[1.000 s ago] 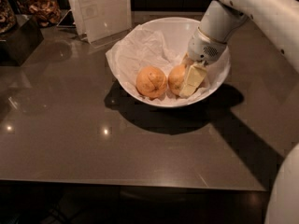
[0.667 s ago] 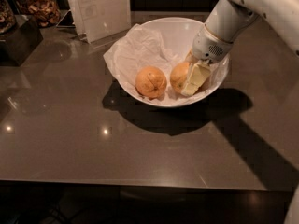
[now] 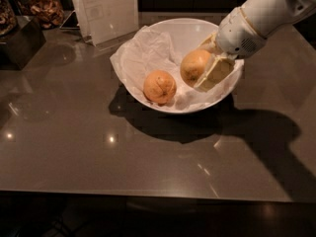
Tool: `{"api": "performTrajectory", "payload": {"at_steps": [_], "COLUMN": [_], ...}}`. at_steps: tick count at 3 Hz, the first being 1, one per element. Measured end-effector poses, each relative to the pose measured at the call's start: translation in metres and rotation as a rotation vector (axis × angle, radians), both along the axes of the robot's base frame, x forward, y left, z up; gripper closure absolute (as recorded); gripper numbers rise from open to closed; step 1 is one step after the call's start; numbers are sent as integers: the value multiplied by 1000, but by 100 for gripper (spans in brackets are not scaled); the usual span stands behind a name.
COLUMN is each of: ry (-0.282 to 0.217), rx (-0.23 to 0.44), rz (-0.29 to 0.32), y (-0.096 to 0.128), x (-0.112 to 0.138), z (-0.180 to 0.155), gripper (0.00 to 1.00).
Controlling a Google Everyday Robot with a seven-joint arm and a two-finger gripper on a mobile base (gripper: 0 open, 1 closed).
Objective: Pick orange from white bowl
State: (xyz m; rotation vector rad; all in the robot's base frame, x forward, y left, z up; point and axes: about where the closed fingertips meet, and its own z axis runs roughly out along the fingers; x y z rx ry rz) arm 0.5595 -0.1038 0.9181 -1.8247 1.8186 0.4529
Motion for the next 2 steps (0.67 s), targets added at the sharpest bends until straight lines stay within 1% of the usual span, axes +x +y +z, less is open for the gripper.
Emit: {"api": "performTrajectory", "payload": {"at_steps": [1, 2], "ry": [-100, -177], "rx": [57, 94], "rz": [19, 13], "y": [-4, -10], "x": [-21, -39], "z": [36, 62], "gripper": [100, 100]}}
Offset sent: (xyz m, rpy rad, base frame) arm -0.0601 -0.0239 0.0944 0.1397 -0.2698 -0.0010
